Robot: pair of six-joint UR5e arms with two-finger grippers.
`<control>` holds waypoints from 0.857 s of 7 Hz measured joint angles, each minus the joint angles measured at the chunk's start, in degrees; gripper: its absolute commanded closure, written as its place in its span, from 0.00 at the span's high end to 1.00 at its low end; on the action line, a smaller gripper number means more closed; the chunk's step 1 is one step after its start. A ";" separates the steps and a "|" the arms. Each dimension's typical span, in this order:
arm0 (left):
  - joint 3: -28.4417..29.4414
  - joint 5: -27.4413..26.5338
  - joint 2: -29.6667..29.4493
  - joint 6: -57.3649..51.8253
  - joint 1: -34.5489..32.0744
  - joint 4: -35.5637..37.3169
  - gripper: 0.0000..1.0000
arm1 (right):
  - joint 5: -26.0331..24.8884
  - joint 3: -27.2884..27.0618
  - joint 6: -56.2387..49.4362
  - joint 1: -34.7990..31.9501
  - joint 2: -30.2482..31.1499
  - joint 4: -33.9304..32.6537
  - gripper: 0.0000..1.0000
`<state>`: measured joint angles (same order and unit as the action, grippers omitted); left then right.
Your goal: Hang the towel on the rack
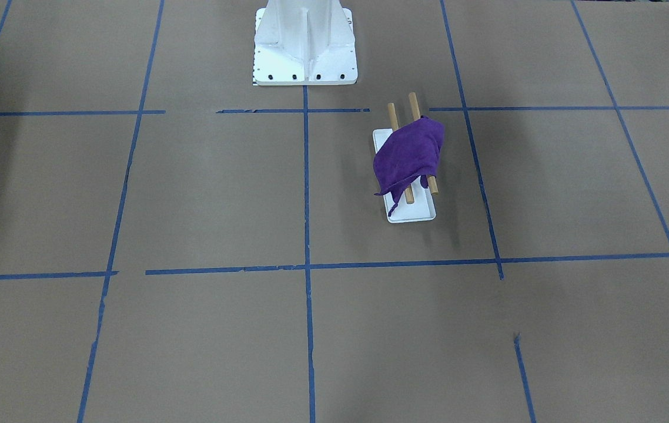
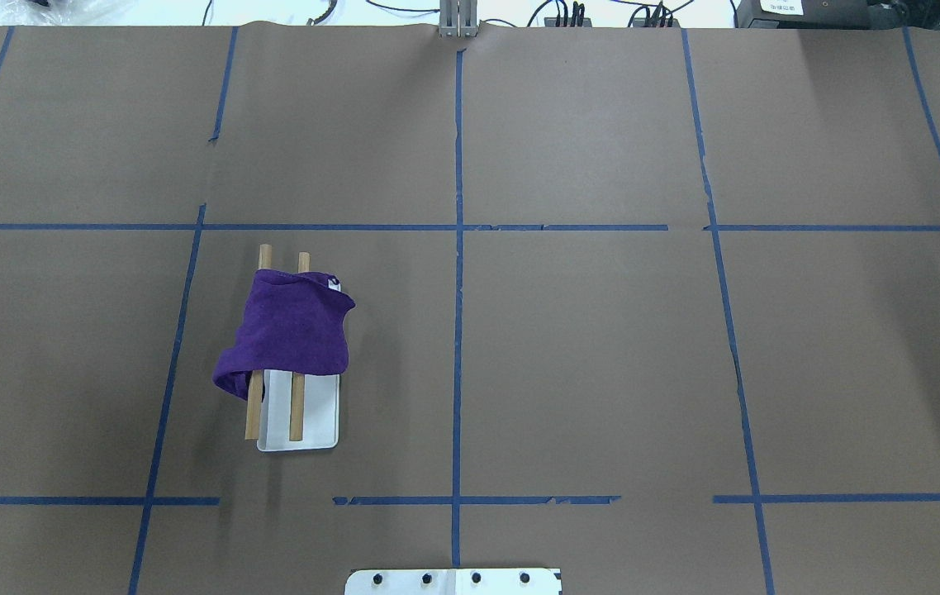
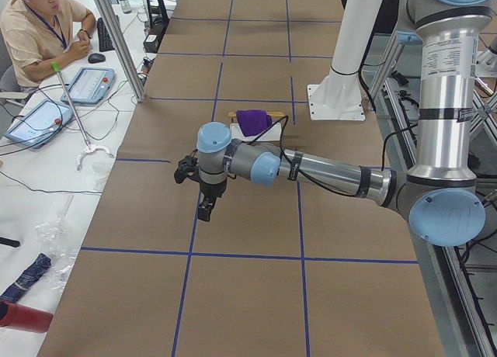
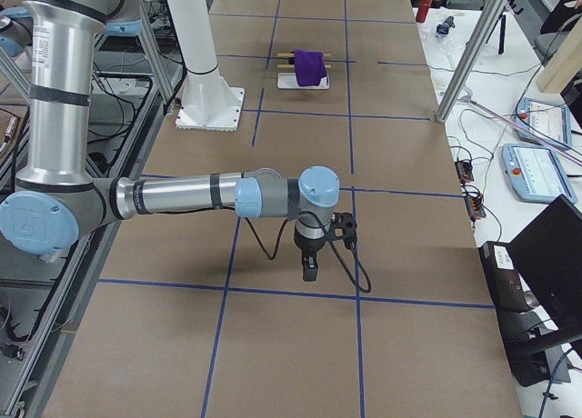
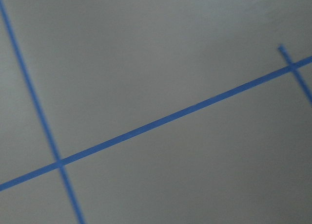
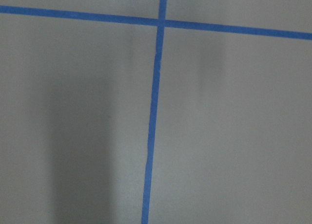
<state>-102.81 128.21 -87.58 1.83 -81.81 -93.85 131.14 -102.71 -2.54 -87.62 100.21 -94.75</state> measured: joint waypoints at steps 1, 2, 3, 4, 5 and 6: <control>0.30 0.06 0.34 -1.89 -2.38 3.20 1.00 | 0.12 0.55 -0.09 -0.80 0.82 0.05 1.00; 0.41 0.16 0.61 -3.20 -4.00 6.13 1.00 | 0.13 0.85 -0.06 -1.10 1.15 0.10 1.00; 0.40 0.24 0.47 -3.76 -4.96 9.40 1.00 | 0.10 0.94 0.06 -1.19 1.18 0.14 1.00; 0.43 0.40 0.16 -3.96 -5.53 11.72 1.00 | 0.09 0.93 0.20 -1.21 1.09 0.17 1.00; 0.47 1.46 0.45 -4.10 -5.94 12.56 1.00 | 0.08 0.86 0.29 -1.23 1.01 0.18 1.00; 0.45 3.29 1.14 -4.84 -6.42 12.48 1.00 | 0.08 0.81 0.32 -1.23 0.97 0.18 1.00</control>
<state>-102.36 131.50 -86.44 -3.01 -88.23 -81.37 131.22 -101.90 -2.22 -88.85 101.19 -94.57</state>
